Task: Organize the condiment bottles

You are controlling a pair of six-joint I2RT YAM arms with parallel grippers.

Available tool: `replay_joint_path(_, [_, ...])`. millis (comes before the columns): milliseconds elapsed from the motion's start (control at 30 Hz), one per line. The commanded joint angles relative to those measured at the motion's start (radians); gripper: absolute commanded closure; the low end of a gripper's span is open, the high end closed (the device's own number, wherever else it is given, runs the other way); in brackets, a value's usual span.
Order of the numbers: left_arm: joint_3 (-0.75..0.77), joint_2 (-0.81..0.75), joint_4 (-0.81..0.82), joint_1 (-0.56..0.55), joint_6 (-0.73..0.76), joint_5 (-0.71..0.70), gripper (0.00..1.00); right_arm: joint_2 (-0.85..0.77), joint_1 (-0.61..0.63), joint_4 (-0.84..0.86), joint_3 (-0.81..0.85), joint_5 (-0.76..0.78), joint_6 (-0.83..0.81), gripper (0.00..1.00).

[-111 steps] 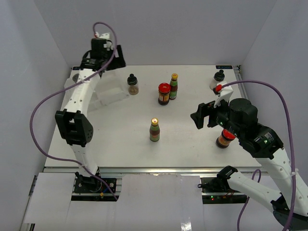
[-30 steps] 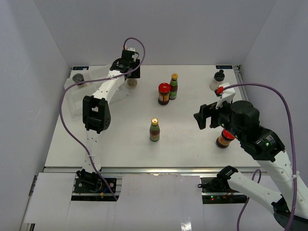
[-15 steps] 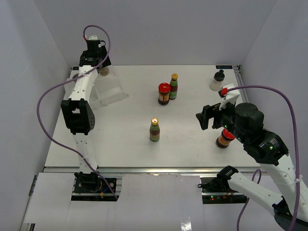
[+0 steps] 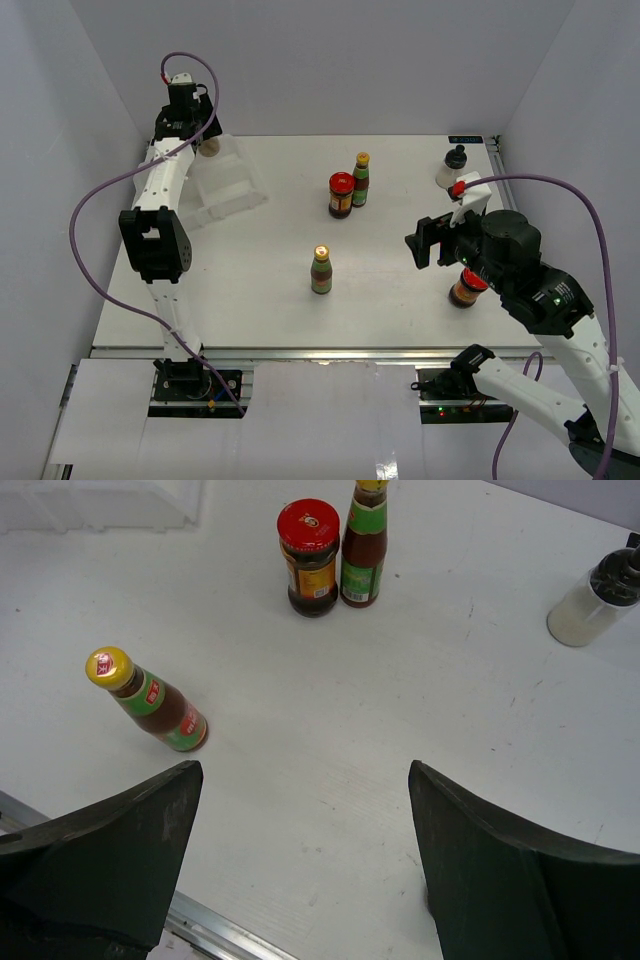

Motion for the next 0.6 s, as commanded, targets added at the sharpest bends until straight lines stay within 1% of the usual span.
replay_joint_path(0, [0.000, 0.000, 0.065, 0.002, 0.011, 0.011, 1.00, 0.006, 0.002, 0.033, 0.018, 0.017, -0.017, 0.10])
replay_joint_path(133, [0.004, 0.033, 0.071, 0.002, 0.019, 0.001, 1.00, 0.012, 0.002, 0.041, 0.005, 0.017, -0.019, 0.10])
replay_joint_path(233, [0.003, 0.051, 0.082, 0.035, 0.027, -0.007, 1.00, 0.016, 0.002, 0.045, -0.002, 0.025, -0.025, 0.10])
replay_joint_path(567, [0.002, 0.106, 0.114, 0.044, 0.030, -0.020, 1.00, 0.040, 0.002, 0.058, -0.010, 0.039, -0.044, 0.10])
